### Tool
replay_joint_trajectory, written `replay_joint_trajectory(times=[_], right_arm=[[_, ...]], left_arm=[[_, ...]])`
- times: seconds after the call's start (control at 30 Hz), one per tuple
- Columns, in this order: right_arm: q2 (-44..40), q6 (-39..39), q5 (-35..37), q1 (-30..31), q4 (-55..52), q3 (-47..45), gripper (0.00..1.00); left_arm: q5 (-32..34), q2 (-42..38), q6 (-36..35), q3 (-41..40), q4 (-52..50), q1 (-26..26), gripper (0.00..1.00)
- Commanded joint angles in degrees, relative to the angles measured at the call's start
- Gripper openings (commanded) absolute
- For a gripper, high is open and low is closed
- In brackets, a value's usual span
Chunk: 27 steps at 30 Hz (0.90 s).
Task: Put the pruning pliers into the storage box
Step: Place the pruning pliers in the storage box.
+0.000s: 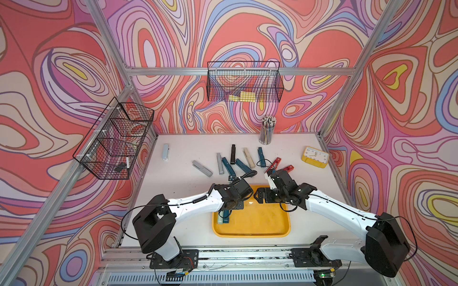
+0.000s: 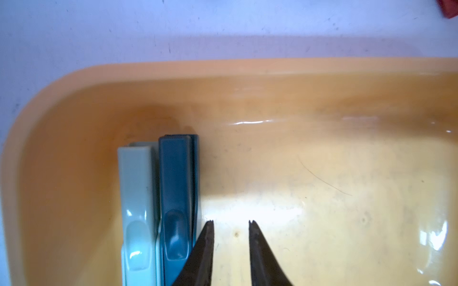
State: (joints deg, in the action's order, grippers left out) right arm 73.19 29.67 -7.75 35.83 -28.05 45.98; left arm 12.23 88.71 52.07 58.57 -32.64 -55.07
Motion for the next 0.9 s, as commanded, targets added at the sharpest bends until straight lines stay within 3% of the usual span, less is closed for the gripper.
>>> replay_joint_trajectory(times=[0.0,0.2,0.43,0.67,0.87], right_arm=[[0.9,-0.5,0.8,0.3,-0.9,2.4,0.98],[2.2,-1.0,0.8,0.3,-3.4,7.0,0.98],[5.1,-5.3,2.1,0.3,-4.3,13.2,0.99],[9.3,-11.4,2.5,0.2,-4.5,20.5,0.98],[15.7,-15.8,2.1,0.2,-4.3,26.0,0.96]], left_arm=[[1.6,-6.1,-3.1,-2.4,0.8,0.6,0.4],[-6.1,-14.8,-7.3,-8.0,6.4,5.4,0.53],[-15.8,-17.8,-12.0,-10.5,10.6,10.6,0.66],[-20.5,-21.4,-11.7,-12.9,13.1,14.7,0.79],[-21.6,-22.3,-12.2,-12.1,9.0,16.9,0.94]])
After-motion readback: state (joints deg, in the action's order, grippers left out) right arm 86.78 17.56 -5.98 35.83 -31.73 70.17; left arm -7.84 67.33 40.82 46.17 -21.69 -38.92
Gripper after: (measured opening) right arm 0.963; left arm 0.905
